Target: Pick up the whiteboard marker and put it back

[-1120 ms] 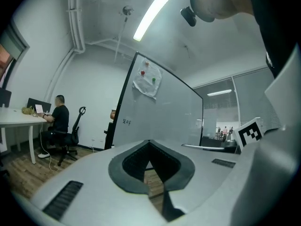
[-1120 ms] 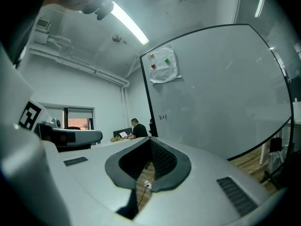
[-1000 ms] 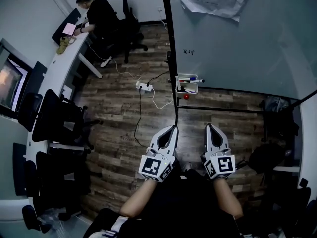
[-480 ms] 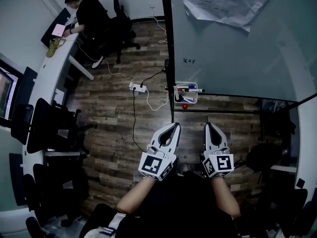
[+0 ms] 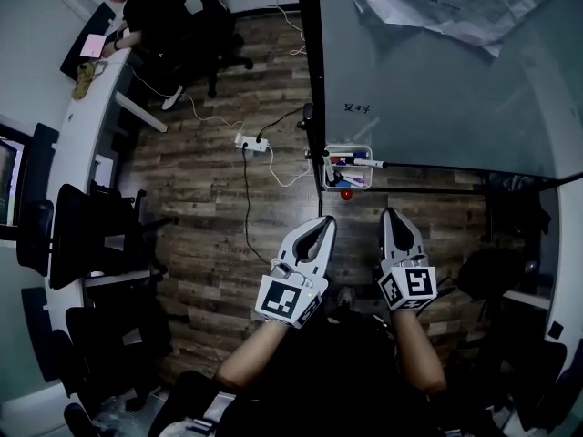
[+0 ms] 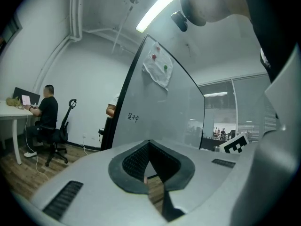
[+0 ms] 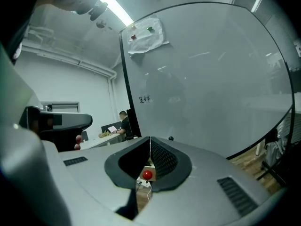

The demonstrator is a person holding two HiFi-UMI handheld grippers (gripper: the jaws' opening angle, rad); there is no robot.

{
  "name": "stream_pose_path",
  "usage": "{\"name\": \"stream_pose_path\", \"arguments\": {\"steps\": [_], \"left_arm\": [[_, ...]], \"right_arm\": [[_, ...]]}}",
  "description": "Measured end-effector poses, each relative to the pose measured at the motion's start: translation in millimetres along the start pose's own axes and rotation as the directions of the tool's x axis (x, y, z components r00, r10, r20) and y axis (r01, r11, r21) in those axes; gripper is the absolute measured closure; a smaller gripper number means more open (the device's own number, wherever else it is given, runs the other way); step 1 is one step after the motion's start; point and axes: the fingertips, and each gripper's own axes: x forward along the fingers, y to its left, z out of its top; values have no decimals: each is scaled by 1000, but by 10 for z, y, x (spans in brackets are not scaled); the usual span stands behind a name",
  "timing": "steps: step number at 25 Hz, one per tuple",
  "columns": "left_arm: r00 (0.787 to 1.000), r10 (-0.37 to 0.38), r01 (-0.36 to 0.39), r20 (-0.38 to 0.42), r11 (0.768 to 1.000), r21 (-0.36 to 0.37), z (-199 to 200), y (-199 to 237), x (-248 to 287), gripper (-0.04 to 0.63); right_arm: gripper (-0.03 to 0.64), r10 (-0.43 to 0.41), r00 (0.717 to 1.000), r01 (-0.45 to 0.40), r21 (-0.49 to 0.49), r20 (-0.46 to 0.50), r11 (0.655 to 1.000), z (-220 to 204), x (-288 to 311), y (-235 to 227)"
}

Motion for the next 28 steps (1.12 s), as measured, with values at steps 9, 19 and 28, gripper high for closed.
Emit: {"name": "stream_pose_path", "arguments": {"steps": [9,19,28], "left_arm": [[999,-23,22,-39,999,-34,-190,109,223,588],[998,-37,33,-46,996,-80,-302,266,425,588],[998,-22,16,-61,996,-90,-357,435,465,588]], "right_arm": [[583,-22,999,24,37,-46,999,-239,375,-229],[494,-40,997,46,87,-69,995,-392,770,-389],[485,-43,997,50,115,-65,992,-409,1000,-467]]}}
